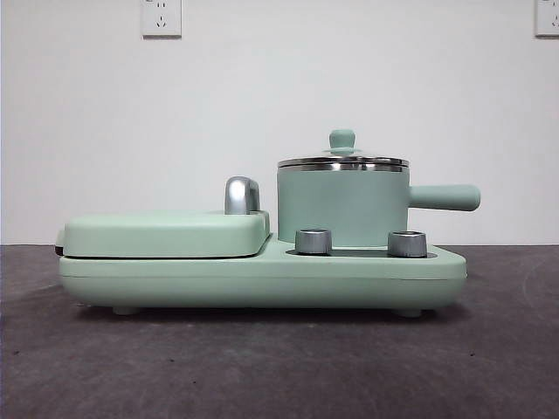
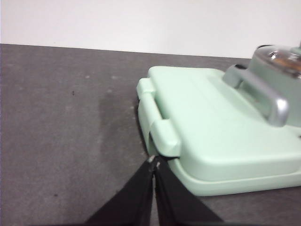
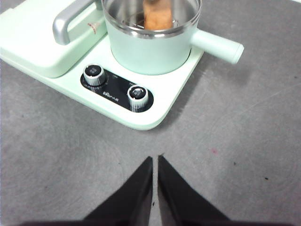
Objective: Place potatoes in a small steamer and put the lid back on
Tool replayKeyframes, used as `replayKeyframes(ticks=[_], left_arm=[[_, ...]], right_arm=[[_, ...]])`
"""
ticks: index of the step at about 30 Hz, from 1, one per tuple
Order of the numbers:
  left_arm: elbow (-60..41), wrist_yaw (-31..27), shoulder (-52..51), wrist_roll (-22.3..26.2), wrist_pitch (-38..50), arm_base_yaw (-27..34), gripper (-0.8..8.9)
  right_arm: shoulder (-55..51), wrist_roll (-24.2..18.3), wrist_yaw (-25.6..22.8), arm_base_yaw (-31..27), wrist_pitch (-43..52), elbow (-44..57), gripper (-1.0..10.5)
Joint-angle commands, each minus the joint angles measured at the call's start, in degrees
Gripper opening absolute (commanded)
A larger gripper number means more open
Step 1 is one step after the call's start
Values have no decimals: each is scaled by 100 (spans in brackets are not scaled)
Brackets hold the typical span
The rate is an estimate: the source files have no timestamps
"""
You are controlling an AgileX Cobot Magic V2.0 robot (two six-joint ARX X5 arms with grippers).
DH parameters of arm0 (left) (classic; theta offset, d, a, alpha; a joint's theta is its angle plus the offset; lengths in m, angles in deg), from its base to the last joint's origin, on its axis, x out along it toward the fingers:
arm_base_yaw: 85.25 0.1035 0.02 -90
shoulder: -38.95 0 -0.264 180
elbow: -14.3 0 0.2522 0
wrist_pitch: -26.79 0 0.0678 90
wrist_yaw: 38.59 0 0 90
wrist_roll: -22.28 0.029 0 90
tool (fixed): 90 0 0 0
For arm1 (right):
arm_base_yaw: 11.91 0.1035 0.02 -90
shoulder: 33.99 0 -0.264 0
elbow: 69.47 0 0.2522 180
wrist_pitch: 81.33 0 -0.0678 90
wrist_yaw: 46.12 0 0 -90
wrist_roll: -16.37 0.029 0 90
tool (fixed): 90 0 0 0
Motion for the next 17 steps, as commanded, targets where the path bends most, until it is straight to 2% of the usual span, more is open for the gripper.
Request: replayKeyframes(ticks=[1, 4, 17], left_arm=[[-474, -35, -393, 26, 452, 46, 6], [-831, -96, -431, -13, 901, 37, 6], [-872, -227, -431, 31, 769, -79, 6]], right_arm=[[13, 52, 0, 31, 118, -42, 14], [13, 52, 0, 31, 116, -42, 14], [7, 52, 0, 31, 120, -42, 14]])
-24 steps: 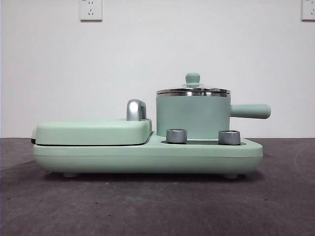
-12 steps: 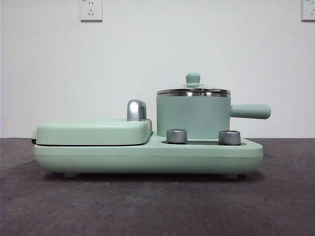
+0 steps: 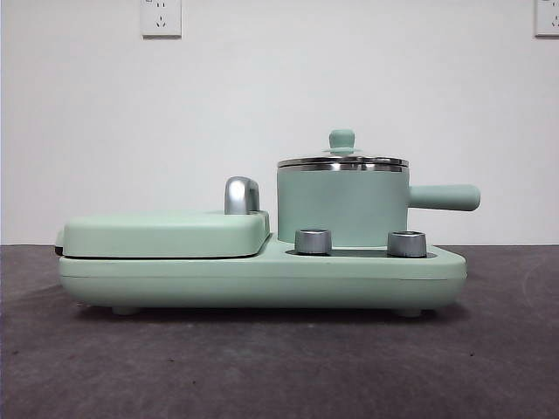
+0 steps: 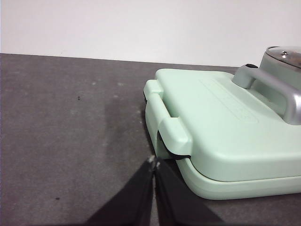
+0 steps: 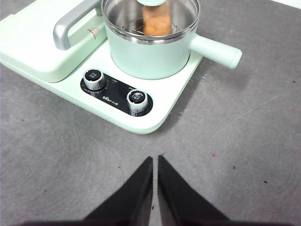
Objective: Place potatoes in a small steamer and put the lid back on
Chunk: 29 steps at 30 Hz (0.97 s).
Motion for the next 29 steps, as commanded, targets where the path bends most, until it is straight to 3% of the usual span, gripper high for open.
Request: replayKeyframes(ticks=[1, 12, 15, 19, 23, 29], left_arm=[[-114, -17, -4, 35, 66, -9, 6], [-114, -17, -4, 35, 68, -9, 6], [-114, -17, -4, 35, 68, -9, 6], [-114, -17, -4, 35, 68, -9, 6], [-114, -17, -4, 35, 66, -9, 6], [-114, -17, -4, 35, 66, -9, 6]], right_arm=[[13, 50, 0, 31, 61, -42, 14], [11, 50, 0, 28, 63, -42, 14], [-149, -116, -188, -221, 109, -22, 14], [-636, -118, 9, -916, 1270, 651, 14], [-1434, -129, 116, -1572, 2767, 2159, 13], [-2350, 337, 415, -2085, 4253, 4124, 13]])
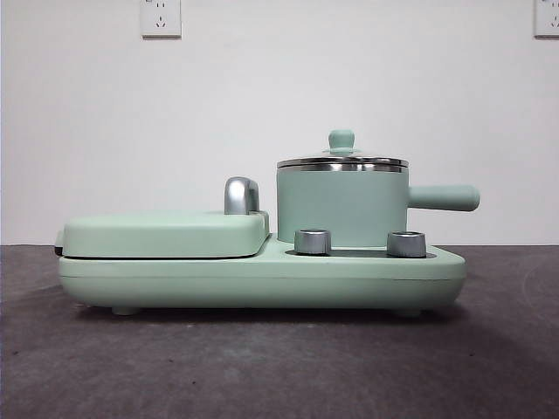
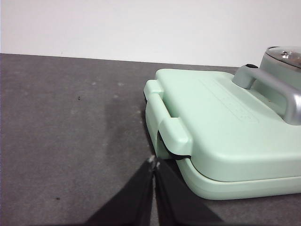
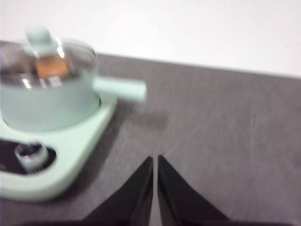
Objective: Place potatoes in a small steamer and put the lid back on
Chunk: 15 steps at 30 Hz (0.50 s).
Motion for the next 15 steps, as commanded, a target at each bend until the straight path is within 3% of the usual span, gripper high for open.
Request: replayKeyframes(ticks=[1, 5, 15], left_arm=[[-114, -13, -4, 35, 66, -7, 6], [-114, -13, -4, 35, 66, -9, 6], [-114, -13, -2, 35, 68, -7, 6]], right_arm=[[-328, 310, 153, -57, 518, 638, 14], [-719, 286, 116, -72, 957, 1270, 13], [-957, 315, 9, -101, 662, 1300, 14]])
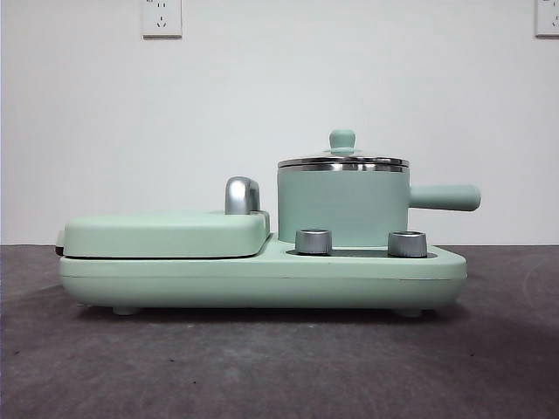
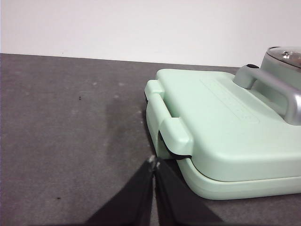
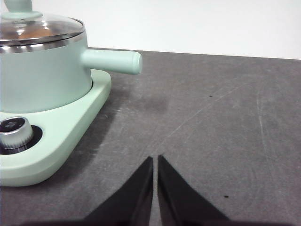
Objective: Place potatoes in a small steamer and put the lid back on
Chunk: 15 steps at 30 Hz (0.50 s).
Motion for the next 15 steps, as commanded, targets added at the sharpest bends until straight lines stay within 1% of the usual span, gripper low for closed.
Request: replayKeyframes(ticks=[1, 15], left_arm=[[-111, -13, -2, 35, 68, -7, 6], [-111, -13, -2, 35, 68, -7, 6]], right_arm=[[0, 92, 11, 9, 63, 24, 14], [0, 92, -4, 4, 271, 22, 14]])
